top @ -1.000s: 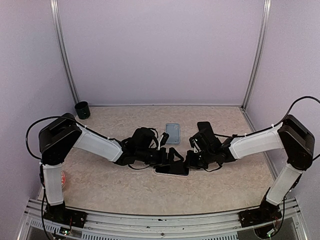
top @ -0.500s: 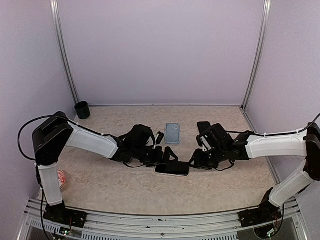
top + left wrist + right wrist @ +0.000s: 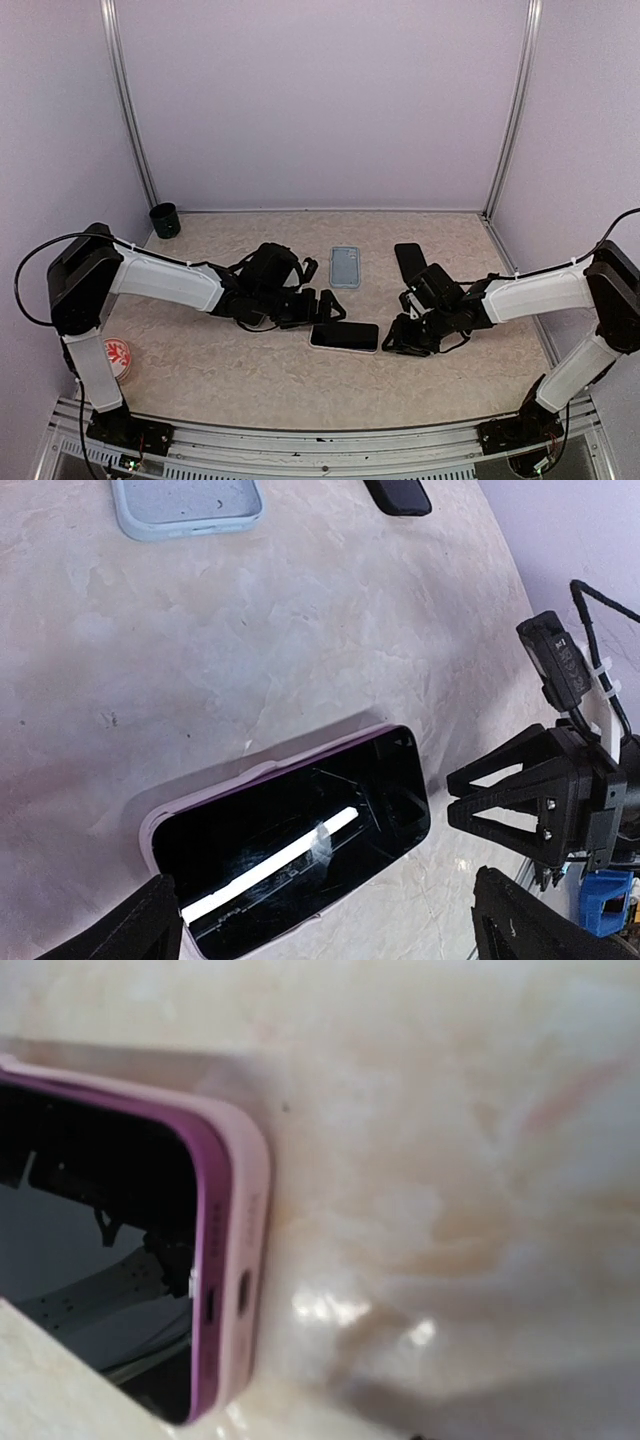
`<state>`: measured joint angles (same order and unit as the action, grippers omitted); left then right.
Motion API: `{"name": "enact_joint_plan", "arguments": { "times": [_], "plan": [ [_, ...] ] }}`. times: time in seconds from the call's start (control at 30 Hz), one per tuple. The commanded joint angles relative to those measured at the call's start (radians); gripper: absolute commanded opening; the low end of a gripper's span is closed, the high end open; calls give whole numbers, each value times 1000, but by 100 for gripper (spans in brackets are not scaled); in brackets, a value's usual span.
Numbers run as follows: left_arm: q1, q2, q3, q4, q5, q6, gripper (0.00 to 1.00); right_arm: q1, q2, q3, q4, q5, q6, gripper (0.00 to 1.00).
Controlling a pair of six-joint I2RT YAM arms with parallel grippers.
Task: Put the phone into the phone case
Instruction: Pick up the phone with the phone case at the center of the board.
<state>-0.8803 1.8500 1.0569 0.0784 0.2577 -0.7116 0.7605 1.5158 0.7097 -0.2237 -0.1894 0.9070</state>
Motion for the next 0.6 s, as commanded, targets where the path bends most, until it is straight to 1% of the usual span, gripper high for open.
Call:
{"name": "enact_joint_plan", "arguments": {
  "times": [0.0,0.23,0.4,0.5,0.57],
  "plan": [
    [7,-37,-23,-49,-60,24,99,-6,49,12,96,-59,18,39],
    [28,-27,-81,-18,-53,8,99,-15,82,0,156,-96,54,45],
    [24,5,-89,16,-19,1,99,-22,110,-12,212,-134,78,45],
    [16,21,-83,22,-10,2,99,-21,126,2,205,-133,79,45],
    [11,27,-81,21,-8,2,99,-21,134,14,178,-116,70,42]
  ]
}}
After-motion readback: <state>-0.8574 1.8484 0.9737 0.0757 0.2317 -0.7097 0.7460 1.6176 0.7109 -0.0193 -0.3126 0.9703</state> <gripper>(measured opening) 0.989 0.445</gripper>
